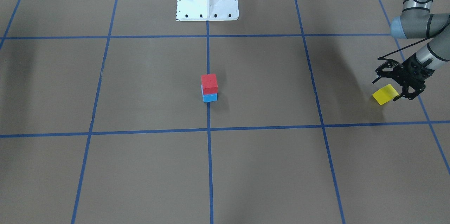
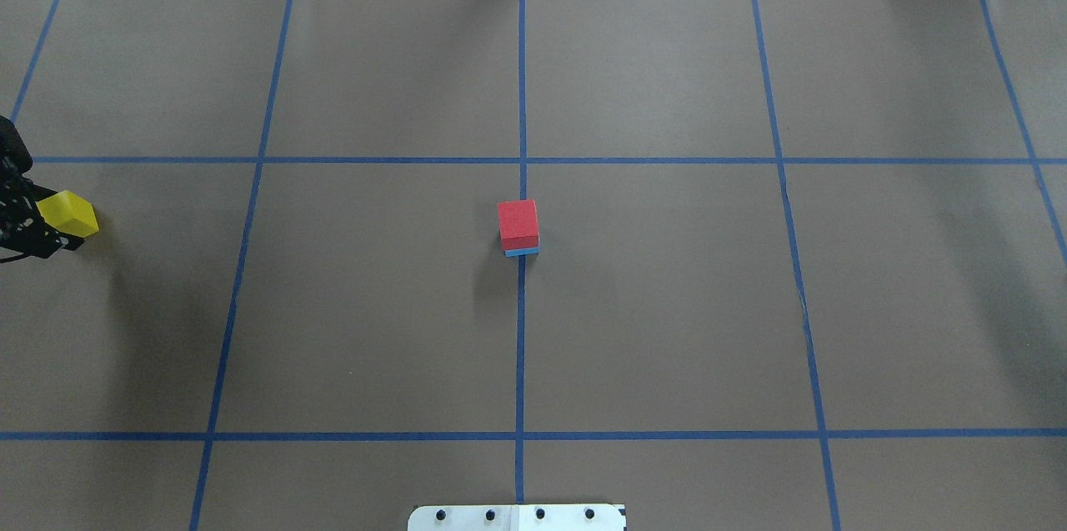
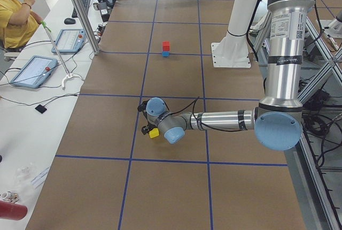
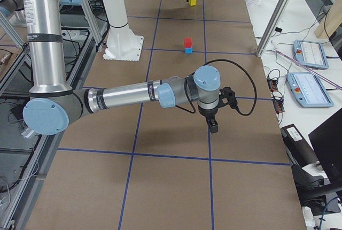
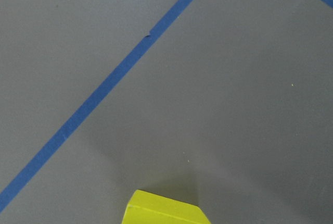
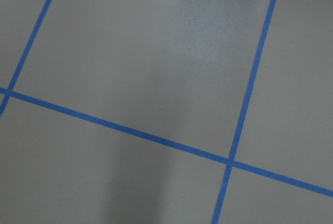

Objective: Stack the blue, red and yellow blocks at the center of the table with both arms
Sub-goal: 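Lower the left gripper onto the yellow cube and close it, then carry the yellow cube with the left gripper above the red cube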

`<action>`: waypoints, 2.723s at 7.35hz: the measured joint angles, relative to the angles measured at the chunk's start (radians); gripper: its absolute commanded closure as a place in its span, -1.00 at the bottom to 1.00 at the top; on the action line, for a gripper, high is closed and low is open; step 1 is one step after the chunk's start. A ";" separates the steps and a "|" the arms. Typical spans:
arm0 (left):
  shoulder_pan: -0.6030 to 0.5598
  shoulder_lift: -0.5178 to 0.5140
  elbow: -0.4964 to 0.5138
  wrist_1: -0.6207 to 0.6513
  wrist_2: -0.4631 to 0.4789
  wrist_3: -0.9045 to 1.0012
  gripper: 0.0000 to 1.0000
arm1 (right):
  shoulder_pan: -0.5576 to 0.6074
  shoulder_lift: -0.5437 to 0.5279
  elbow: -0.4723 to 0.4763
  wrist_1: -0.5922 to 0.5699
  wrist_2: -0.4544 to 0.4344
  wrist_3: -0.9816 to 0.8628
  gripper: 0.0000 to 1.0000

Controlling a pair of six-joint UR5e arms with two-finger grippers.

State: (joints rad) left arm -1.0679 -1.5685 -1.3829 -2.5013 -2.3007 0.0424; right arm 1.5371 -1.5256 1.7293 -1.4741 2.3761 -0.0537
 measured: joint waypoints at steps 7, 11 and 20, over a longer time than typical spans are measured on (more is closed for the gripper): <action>0.012 -0.039 -0.075 0.072 -0.061 -0.142 1.00 | 0.000 0.001 0.000 0.000 0.000 0.000 -0.99; 0.019 -0.266 -0.153 0.185 -0.037 -0.674 1.00 | 0.000 0.003 -0.001 0.000 0.000 0.002 -0.99; 0.477 -0.925 -0.193 0.994 0.430 -1.277 0.88 | 0.000 0.004 0.000 -0.003 0.002 0.005 -0.99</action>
State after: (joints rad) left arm -0.5914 -2.4936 -1.5758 -1.5070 -1.8704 -1.2344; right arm 1.5370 -1.5217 1.7288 -1.4774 2.3777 -0.0491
